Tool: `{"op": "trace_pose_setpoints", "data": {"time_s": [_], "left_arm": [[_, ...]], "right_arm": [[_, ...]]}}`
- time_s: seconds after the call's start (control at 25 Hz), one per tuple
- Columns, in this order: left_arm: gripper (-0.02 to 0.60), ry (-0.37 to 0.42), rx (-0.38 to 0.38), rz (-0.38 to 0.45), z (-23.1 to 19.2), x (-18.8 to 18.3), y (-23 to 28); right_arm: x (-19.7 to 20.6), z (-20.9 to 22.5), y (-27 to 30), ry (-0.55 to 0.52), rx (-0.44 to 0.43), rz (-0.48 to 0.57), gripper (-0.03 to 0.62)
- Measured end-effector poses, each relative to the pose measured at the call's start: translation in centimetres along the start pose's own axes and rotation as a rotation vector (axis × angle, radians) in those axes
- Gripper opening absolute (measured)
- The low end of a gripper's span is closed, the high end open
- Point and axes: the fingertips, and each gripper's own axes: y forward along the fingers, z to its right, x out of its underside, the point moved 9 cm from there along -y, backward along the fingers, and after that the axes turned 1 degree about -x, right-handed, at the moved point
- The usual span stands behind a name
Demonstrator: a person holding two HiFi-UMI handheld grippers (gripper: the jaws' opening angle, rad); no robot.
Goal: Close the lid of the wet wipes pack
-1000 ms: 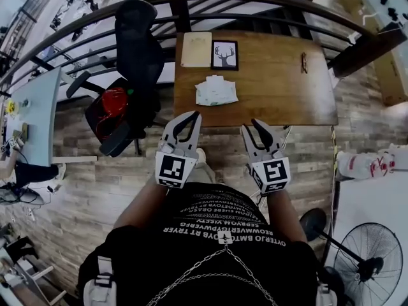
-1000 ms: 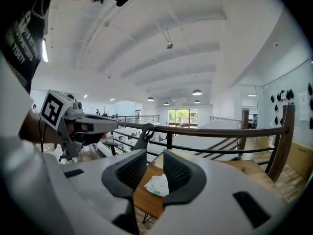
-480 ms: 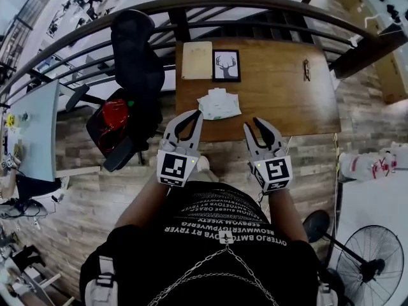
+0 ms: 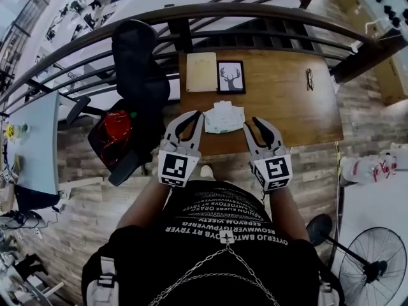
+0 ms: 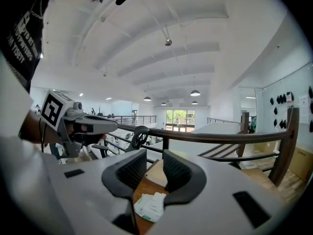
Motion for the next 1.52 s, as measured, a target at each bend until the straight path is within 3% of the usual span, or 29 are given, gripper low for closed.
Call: {"op": "trace_pose_setpoints", "data": {"time_s": [0.6, 0.96, 1.52], "left_arm": [[0.028, -0.055, 0.015, -0.004, -5.3, 2.0, 1.3], [0.028, -0.109, 0.026, -0.038, -4.7, 4.5, 1.2], [0.028, -0.144, 0.034, -0.184, -2.9, 9.8, 3.1]], "right_arm": [[-1.2, -1.1, 4.8, -0.015, 0.006, -0.035, 0.114], [1.6, -0.5, 5.1, 0.060, -0.005, -0.116, 0.114], [8.1, 2.4, 7.5, 0.175, -0.075, -0.221, 0.116]]}}
